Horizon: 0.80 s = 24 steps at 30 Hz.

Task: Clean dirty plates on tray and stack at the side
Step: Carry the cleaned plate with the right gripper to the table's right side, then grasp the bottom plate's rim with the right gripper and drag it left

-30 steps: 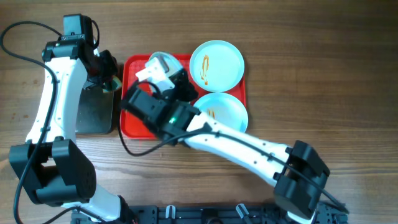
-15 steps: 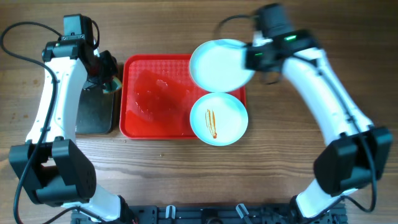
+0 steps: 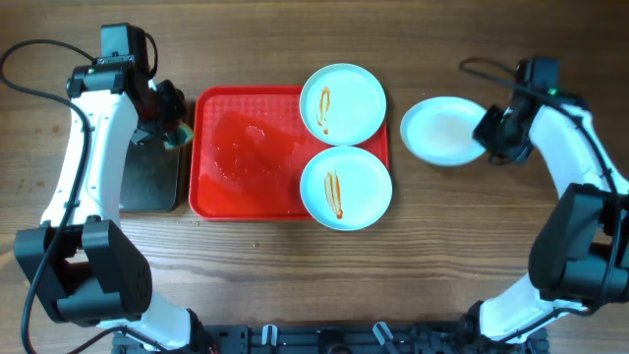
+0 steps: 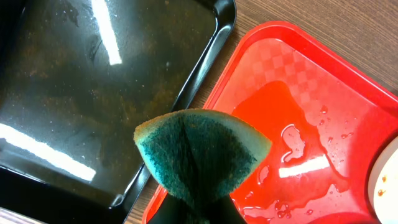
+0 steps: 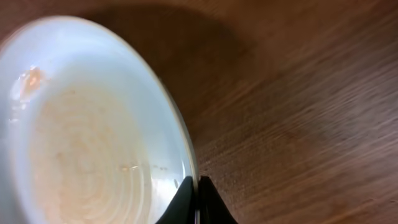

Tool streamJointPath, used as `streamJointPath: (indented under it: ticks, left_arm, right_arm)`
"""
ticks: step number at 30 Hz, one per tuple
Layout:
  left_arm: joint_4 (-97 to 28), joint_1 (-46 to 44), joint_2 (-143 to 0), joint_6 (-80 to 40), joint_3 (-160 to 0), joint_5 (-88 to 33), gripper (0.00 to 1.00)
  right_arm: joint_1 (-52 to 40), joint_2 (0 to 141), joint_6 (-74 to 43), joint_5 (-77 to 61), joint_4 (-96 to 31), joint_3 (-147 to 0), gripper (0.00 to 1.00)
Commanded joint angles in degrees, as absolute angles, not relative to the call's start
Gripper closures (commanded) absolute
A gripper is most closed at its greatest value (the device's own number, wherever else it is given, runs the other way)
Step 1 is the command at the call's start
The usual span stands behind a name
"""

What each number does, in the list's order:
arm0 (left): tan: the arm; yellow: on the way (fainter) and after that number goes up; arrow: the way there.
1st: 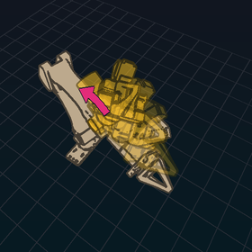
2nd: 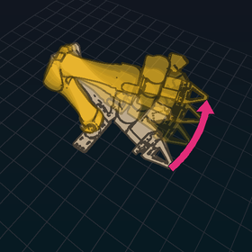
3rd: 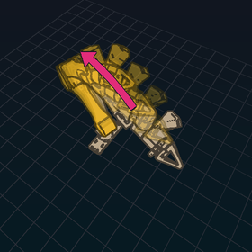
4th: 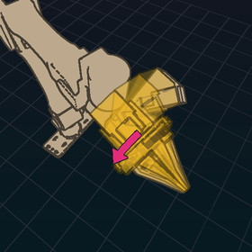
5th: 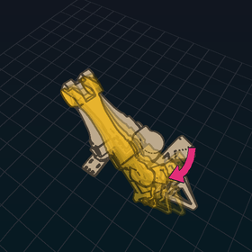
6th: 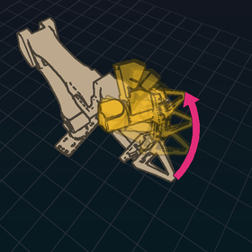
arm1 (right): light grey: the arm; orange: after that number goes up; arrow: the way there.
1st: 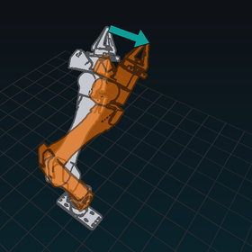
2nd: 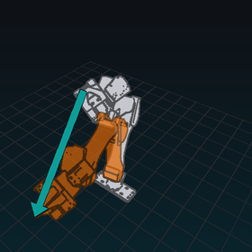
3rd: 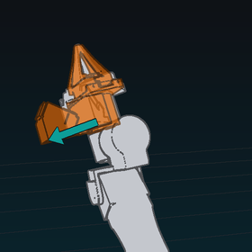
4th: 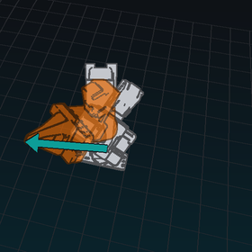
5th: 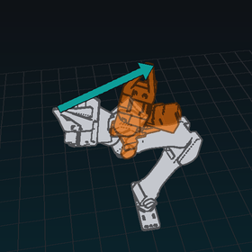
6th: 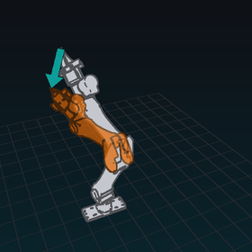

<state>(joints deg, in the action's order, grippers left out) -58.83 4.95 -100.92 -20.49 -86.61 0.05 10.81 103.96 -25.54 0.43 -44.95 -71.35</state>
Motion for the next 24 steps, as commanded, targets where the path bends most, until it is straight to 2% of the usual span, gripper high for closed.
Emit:
streamJointPath:
  ticks: [1, 2, 5, 12, 17, 24]
  left_arm:
    - [-58.8, 5.0, -101.3, -21.5, -86.2, -0.7, 0.96]
    - [-58.8, 5.0, -101.3, -21.5, -86.2, -0.7, 0.96]
    - [-58.8, 5.0, -101.3, -21.5, -86.2, -0.7, 0.96]
    - [-58.7, 5.0, -101.3, -21.5, -86.2, -0.7, 0.96]
    - [-58.5, 5.0, -101.3, -21.5, -86.2, -0.6, 0.96]
    - [-58.6, 5.0, -101.3, -21.5, -86.2, -0.7, 0.96]
  right_arm:
    - [10.9, 102.8, -28.8, 2.6, -42.4, -67.3, 0.96]
    - [10.9, 102.8, -30.2, 4.7, -42.5, -67.0, 0.96]
    - [10.9, 102.7, -25.7, 0.6, -43.3, -68.1, 0.81]
    - [8.1, 98.5, -12.7, -21.0, -56.9, -77.4, 0.69]
    - [1.3, 98.3, -12.0, -23.2, -57.4, -74.4, 0.57]
    - [-6.5, 98.9, -17.3, -21.9, -48.1, -63.7, 0.56]
